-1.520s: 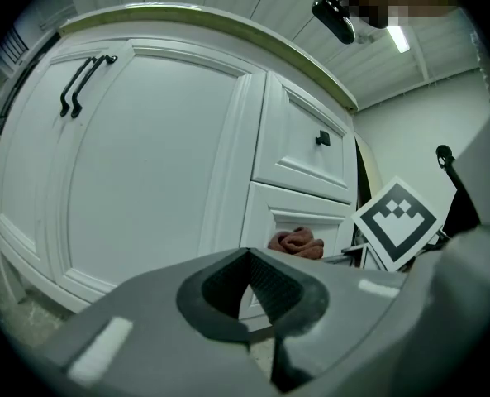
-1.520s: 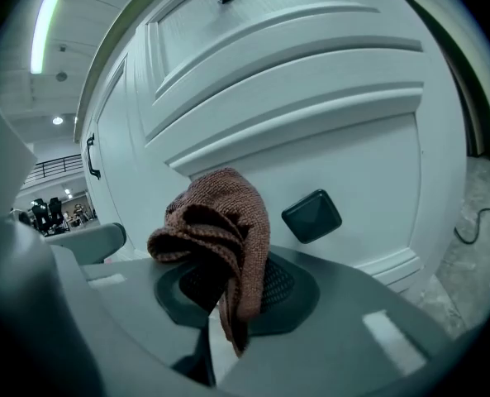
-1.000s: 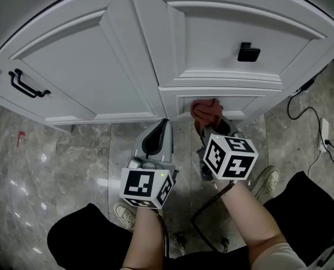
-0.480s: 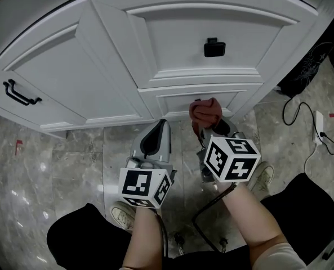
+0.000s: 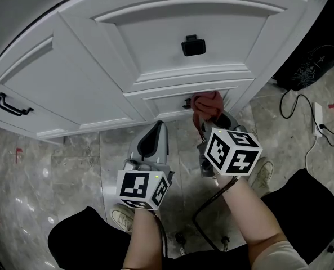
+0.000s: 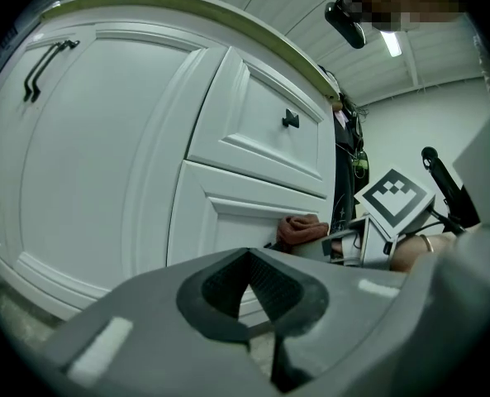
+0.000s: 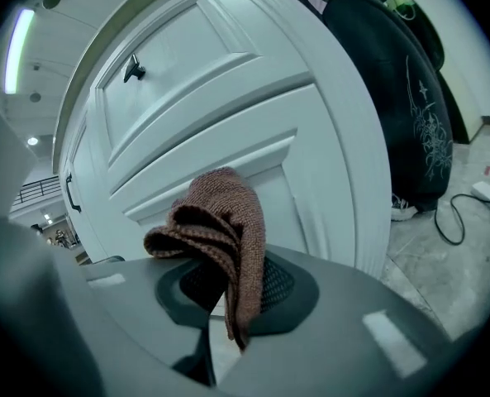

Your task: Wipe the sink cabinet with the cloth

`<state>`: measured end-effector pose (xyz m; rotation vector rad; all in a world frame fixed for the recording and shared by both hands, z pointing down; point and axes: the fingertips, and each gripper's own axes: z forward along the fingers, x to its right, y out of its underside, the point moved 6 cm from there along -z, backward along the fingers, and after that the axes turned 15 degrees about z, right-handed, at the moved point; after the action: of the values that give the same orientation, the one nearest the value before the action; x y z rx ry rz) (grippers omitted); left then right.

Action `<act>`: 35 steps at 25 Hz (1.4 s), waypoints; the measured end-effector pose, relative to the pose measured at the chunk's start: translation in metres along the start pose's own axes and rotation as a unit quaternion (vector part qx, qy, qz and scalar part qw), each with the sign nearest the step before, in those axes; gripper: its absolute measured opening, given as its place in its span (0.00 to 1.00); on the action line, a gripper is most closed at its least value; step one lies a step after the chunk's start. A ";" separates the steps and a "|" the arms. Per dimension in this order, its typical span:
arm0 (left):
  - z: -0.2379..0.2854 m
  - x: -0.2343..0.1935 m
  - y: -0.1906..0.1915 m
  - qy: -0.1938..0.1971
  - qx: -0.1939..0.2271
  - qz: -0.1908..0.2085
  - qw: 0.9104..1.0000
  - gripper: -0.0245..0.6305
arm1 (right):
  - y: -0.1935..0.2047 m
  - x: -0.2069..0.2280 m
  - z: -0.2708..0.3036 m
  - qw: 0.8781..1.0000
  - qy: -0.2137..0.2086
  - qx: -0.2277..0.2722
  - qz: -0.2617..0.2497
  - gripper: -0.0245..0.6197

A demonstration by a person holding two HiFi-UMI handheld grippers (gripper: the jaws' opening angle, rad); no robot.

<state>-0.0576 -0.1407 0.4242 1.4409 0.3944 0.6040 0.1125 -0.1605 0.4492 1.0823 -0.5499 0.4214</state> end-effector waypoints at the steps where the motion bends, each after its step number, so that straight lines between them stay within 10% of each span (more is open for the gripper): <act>1: 0.001 0.001 0.001 0.002 0.000 -0.001 1.000 0.04 | -0.002 0.000 0.002 1.000 -0.002 0.000 0.001 0.16; 35: 0.025 0.046 0.010 0.031 -0.016 0.007 0.999 0.04 | -0.032 0.086 -0.035 0.997 0.064 0.040 0.009 0.16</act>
<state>-0.0074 -0.1326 0.4419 1.3973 0.4219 0.6663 0.2063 -0.1370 0.4663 1.1189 -0.4333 0.5273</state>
